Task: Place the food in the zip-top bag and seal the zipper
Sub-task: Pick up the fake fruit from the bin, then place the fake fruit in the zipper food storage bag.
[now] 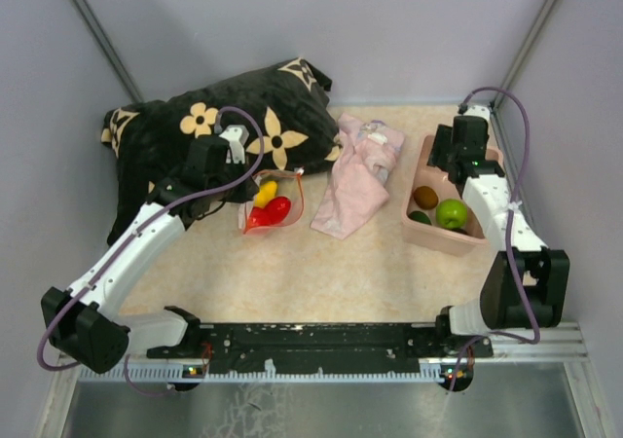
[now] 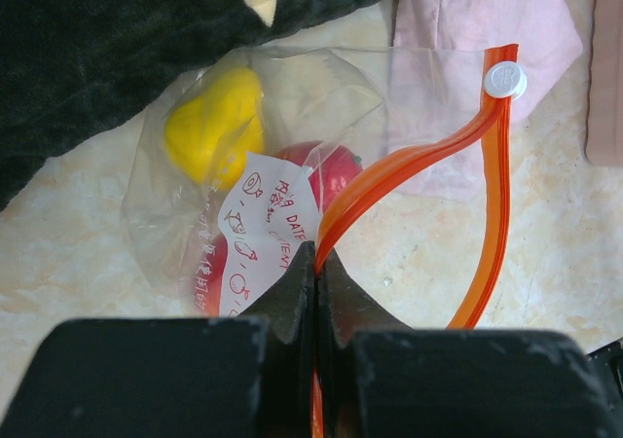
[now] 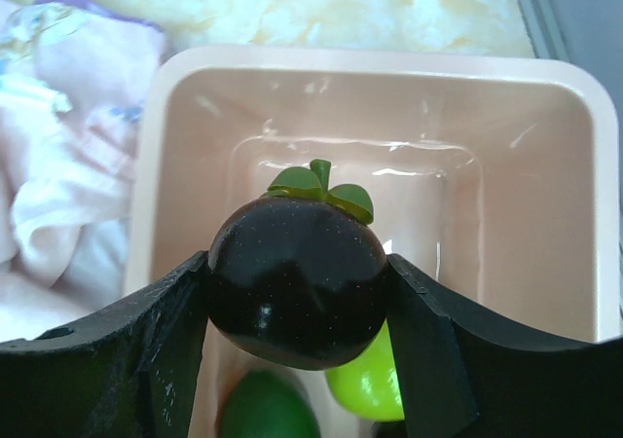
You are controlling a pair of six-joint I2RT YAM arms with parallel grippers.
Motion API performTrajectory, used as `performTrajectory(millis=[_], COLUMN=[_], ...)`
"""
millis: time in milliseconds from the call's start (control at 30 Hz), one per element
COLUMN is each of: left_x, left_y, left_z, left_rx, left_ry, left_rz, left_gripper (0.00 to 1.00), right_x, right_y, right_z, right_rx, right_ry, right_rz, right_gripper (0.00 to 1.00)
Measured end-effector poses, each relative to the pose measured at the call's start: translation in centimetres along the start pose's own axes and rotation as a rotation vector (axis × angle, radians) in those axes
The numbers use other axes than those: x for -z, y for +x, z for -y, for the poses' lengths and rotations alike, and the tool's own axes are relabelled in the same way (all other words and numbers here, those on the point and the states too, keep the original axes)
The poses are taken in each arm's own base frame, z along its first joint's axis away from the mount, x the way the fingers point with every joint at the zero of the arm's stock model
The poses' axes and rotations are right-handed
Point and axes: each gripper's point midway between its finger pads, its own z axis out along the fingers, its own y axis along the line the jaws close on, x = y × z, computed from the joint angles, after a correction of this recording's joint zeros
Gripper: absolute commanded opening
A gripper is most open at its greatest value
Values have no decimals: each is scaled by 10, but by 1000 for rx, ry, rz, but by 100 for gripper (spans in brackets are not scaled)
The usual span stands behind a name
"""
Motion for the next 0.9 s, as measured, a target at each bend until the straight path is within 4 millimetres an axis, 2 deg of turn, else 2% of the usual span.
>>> performTrajectory(millis=[233, 367, 567, 767, 900], left_x=[-3, -2, 0, 0, 0], left_y=[-5, -7, -7, -5, -2], left_z=[12, 15, 23, 33, 38], left_rx=[-14, -18, -27, -37, -42], left_ry=[23, 26, 35, 47, 51], left_rz=[-2, -1, 1, -7, -12], left_gripper=[0, 0, 0, 0, 0], right_x=[46, 74, 114, 152, 177], right_y=[-15, -17, 2, 19, 25], right_z=[-36, -76, -145, -197, -225], right_rx=[29, 72, 155, 198, 200], right_ry=[-143, -274, -497, -692, -824], right_rz=[72, 111, 103, 93, 93], right_gripper=[52, 52, 52, 53, 53])
